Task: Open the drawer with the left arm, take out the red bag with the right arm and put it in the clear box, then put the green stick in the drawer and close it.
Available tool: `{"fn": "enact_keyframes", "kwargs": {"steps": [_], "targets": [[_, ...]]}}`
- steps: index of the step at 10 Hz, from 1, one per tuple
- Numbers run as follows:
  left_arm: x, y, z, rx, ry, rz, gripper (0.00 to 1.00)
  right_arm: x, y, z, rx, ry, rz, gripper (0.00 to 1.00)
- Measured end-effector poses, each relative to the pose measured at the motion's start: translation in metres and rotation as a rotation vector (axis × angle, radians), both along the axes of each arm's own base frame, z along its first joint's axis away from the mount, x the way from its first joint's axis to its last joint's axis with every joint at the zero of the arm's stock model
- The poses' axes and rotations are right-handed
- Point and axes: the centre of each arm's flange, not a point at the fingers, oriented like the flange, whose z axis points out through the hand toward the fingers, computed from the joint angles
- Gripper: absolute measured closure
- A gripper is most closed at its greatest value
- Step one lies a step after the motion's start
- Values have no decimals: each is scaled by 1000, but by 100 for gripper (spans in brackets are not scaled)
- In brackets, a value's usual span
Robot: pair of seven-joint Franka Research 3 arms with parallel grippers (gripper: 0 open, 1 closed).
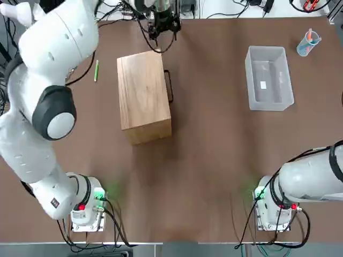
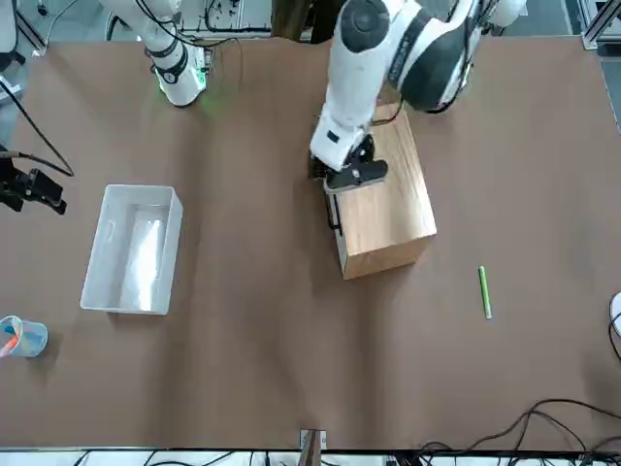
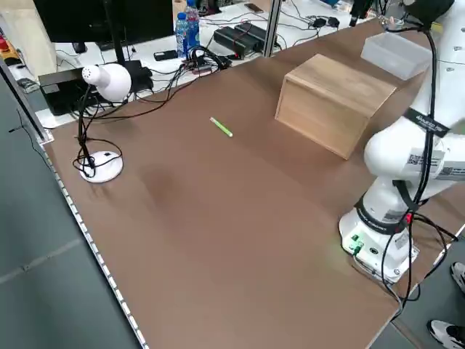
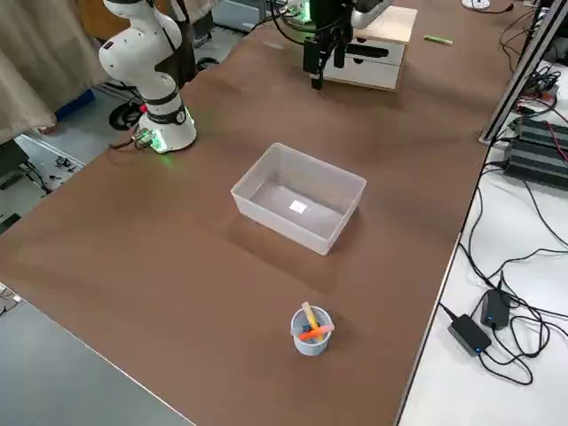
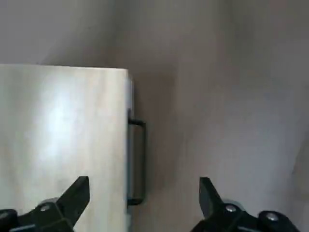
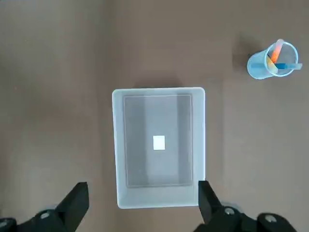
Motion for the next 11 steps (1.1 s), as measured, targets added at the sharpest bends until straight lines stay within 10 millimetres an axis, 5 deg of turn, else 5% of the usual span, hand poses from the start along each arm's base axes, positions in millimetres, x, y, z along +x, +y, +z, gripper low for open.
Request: {"fn": "enact_keyframes", "kwargs": {"steps": [2,5,9,11], "targets": [[0,-39,-47,-27,-7,69,0,0,1,-1,0,2,1,0],[15,-60,-114,-26,-2,97,0,1,1,-3,0,6,2,0],[4,-76,-167,26,45,95,0,1,2,-4,1,7,3,0],[-6,-72,-177,101,104,86,0,1,2,-4,1,8,3,0]]}}
